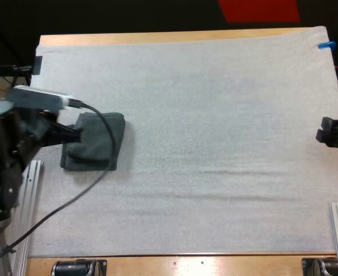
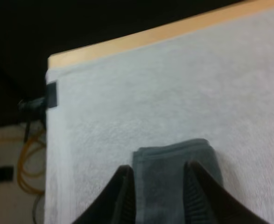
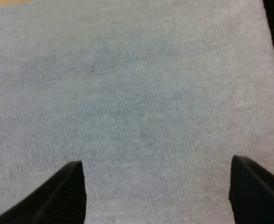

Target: Pick towel from pile fold and stack

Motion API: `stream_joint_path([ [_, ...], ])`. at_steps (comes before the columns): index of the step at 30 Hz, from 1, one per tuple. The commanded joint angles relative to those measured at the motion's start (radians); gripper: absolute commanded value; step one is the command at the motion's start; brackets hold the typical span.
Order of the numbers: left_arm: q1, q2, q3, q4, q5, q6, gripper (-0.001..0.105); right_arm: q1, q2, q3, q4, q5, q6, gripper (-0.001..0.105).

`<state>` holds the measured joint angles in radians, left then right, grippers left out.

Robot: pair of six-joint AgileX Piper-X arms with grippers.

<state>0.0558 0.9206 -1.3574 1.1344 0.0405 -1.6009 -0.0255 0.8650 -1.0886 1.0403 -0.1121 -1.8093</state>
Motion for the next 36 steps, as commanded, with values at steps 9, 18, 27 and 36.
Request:
stream_joint_path([
  [9, 0.022, -0.254, 0.218, -0.069, 0.027, -0.167, 0.024, -0.003, -0.139, -0.002, 0.031, -0.006, -0.081, 0.063],
  [18, 0.017, -0.575, 0.491, -0.100, -0.074, -0.105, 0.024, -0.003, -0.284, 0.023, 0.014, -0.006, -0.119, 0.063],
  [27, 0.017, -0.855, 0.575, -0.022, -0.074, -0.013, 0.024, -0.003, -0.525, 0.189, -0.006, -0.006, -0.049, 0.063],
  [36, 0.017, -1.020, 0.604, 0.313, -0.074, -0.020, 0.024, -0.003, -0.792, 0.340, -0.025, -0.006, 0.061, 0.063],
])
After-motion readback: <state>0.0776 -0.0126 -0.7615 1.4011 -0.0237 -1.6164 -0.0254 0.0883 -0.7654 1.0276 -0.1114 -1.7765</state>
